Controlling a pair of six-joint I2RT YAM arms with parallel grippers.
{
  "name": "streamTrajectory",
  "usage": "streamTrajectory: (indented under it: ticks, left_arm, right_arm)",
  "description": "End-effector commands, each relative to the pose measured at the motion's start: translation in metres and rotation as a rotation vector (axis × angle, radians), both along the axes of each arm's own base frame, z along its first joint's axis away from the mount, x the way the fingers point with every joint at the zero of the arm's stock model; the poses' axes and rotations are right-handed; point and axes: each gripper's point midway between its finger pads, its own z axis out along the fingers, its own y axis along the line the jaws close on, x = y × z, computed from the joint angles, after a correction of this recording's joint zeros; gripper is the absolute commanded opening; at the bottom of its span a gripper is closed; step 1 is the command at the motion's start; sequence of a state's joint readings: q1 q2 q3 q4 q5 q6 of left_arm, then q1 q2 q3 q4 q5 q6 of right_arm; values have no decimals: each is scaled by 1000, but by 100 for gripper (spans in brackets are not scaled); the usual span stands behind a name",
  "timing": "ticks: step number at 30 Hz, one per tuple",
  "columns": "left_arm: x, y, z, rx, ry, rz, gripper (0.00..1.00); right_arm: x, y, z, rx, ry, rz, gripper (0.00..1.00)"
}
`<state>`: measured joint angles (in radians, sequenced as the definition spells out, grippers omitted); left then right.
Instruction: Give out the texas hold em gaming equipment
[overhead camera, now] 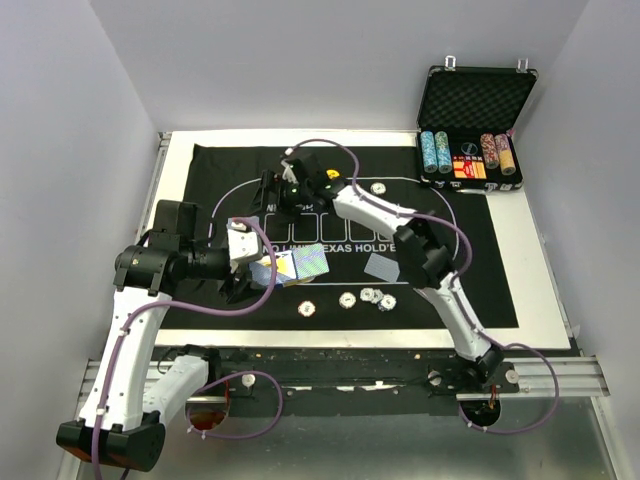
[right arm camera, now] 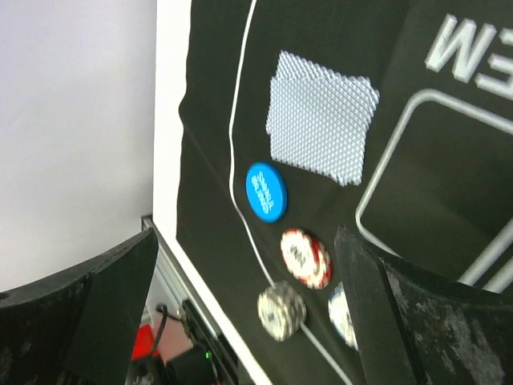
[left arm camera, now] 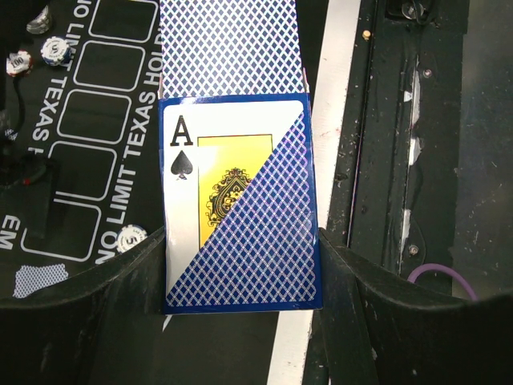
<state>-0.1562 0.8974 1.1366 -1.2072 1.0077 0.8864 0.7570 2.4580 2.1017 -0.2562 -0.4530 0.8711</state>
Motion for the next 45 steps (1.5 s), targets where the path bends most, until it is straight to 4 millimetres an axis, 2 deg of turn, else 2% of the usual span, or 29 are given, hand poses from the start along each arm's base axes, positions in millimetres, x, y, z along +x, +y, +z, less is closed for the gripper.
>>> streamTrajectory:
  ticks: [1,6,7,10,13,18,21,26,31,34,38,40,45]
  left_arm:
    - [-7,-6,14,-56,-30,-37,19]
    - [-7,-6,14,-53,-37,-38,20]
    - [-6,-6,15,-52,-40,-37,19]
    - [-6,-5,14,-51,-38,-38,19]
    - [-6,-5,12,-49,-35,-38,20]
    - [-4,-6,11,-49,-29,-34,19]
    - [-2,-6,11,-48,-29,-33,19]
    - [0,-6,12,-48,-27,-29,19]
    - [3,-6,13,-48,-24,-21,19]
    - [5,-6,11,-42,-17,-17,19]
    - [5,-5,10,-40,-21,-15,19]
    - [5,-5,10,-39,-21,-15,20]
    - [5,-5,10,-40,-22,-15,19]
  right_arm:
    - [-5,-38,46,-16,-69,-19,100]
    - [-23,-92,98,-1,-136,-45,100]
    - [-30,-106,114,10,-154,-53,100]
    - [-49,-138,141,38,-179,-63,100]
    - [-73,-160,152,33,-191,-63,100]
    - [-114,-184,173,86,-198,-67,100]
    - [-136,-190,182,138,-186,-38,100]
    - [-160,-195,177,145,-166,0,100]
    - [-183,-174,172,122,-157,73,100]
    - [-191,-162,173,140,-153,95,100]
    - [-197,-155,162,122,-134,105,100]
    - [-199,-154,156,118,-118,108,97]
    - [-200,-153,146,113,-94,100,80]
